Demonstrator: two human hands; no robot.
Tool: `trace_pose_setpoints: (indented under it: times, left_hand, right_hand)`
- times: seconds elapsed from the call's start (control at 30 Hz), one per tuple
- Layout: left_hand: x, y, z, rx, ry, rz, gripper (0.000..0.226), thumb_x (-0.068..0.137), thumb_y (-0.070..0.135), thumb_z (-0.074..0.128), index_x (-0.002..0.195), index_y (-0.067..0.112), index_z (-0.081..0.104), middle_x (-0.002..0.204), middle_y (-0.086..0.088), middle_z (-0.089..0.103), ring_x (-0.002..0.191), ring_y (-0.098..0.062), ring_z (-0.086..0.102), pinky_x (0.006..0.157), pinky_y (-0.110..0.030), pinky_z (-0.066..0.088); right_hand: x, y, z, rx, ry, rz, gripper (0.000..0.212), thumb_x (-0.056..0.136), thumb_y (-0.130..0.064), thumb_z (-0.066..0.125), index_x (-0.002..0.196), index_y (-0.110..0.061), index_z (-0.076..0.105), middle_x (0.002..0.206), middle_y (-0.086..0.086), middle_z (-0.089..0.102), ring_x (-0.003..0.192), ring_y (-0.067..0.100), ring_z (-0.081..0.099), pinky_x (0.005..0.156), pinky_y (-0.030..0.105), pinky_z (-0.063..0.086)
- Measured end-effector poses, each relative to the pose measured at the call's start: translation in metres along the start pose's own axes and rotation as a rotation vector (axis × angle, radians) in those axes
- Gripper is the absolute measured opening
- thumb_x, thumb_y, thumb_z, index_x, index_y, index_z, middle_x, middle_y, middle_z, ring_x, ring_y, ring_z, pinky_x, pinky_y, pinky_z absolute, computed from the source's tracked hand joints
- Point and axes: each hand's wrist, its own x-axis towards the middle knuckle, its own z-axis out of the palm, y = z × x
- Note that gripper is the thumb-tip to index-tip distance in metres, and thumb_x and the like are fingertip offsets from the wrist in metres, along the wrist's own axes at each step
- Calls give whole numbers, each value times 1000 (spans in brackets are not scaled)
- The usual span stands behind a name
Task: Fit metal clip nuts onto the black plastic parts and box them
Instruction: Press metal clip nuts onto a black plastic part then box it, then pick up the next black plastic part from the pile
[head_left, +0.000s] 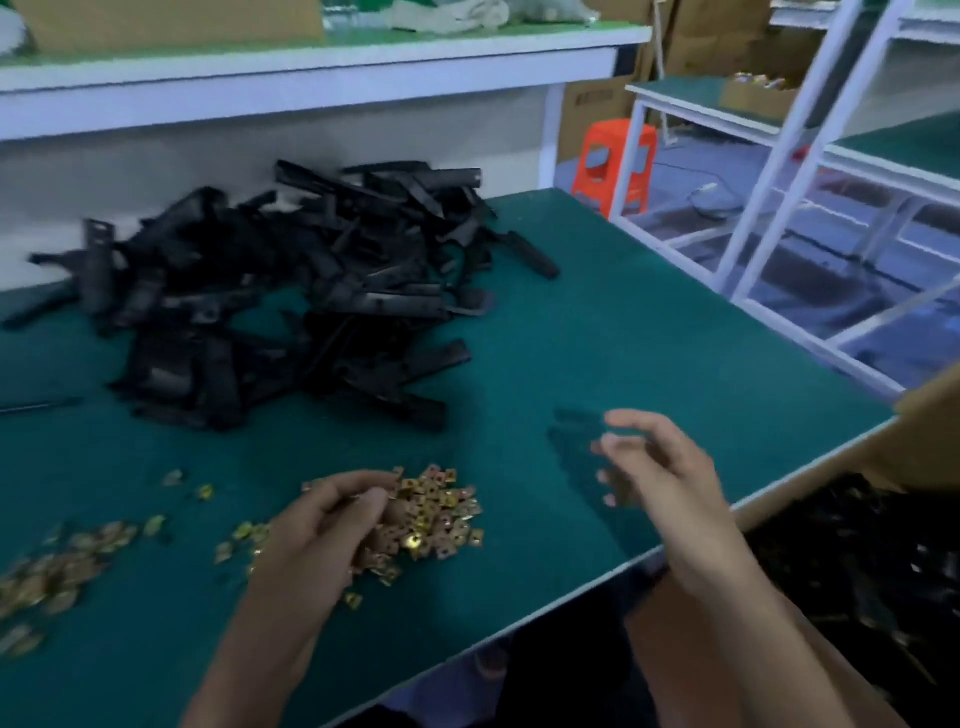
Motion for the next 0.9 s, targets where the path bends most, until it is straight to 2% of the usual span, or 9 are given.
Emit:
trace_pose_setpoints:
  times: [0.1,0.17,0.23,0.3,0.53,0.63,0.7,0.83,0.9]
  left_hand:
    - [-8,0,-13,-23,38,-3,20,100,30,57,99,42,74,94,3,76,75,-11,67,67,-25,52]
    - [-14,0,-20,-29,78,-3,22,100,28,58,95,42,74,93,3,75,74,-11,67,65,-24,52]
    - [-20,0,-26,-38,122,1,24,100,26,58,92,41,75,91,1,75,73,-11,66,68,-28,50]
    - [-26,-2,-33,-41,166,1,25,100,25,58,91,40,76,90,0,75,73,-10,65,69,-30,49]
    - [-36,-12,-56,-53,218,9,20,99,28,59,98,41,74,96,0,76,78,-5,68,66,-23,49]
    - [-30,-10,-51,-48,215,19,21,100,26,59,97,40,75,94,-1,75,76,-7,65,69,-27,50]
    - [-25,-8,-45,-22,207,35,23,100,26,59,95,43,74,94,1,75,75,-6,65,65,-23,52]
    - [-21,3,-34,2,229,77,25,99,26,60,93,46,74,95,7,76,77,-1,66,66,-16,52]
    - [-22,7,-29,-6,234,105,13,92,45,62,99,48,73,104,16,74,90,3,68,72,-16,51]
  right_hand:
    - [30,0,76,-379,-368,-143,23,95,-26,70,117,-26,68,102,-12,72,98,7,66,85,28,54]
    - [51,6,119,-734,-472,-297,52,95,-41,68,142,-23,53,134,-3,61,126,16,54,107,37,44]
    - [65,13,150,-995,-476,-401,70,94,-50,64,153,-21,39,148,5,51,136,27,46,111,45,39]
    - [74,22,168,-1101,-467,-461,67,96,-52,61,152,-21,40,144,7,54,133,31,47,109,47,39]
    - [85,24,175,-622,-467,-334,64,103,-51,50,156,-23,31,158,-1,39,142,17,39,114,38,36]
    - [82,5,175,-292,-364,-185,42,102,-51,49,138,-29,45,134,-5,58,99,-1,66,94,36,54]
    - [79,-10,173,-63,-297,-142,19,105,-43,50,118,-30,51,108,-3,64,76,2,67,85,41,59]
    - [66,-34,149,138,-340,-116,18,107,-35,48,107,-20,59,91,4,68,65,16,63,64,36,57]
    - [49,-35,128,84,-442,-120,20,107,-36,49,104,-22,63,89,4,72,59,20,62,56,32,53]
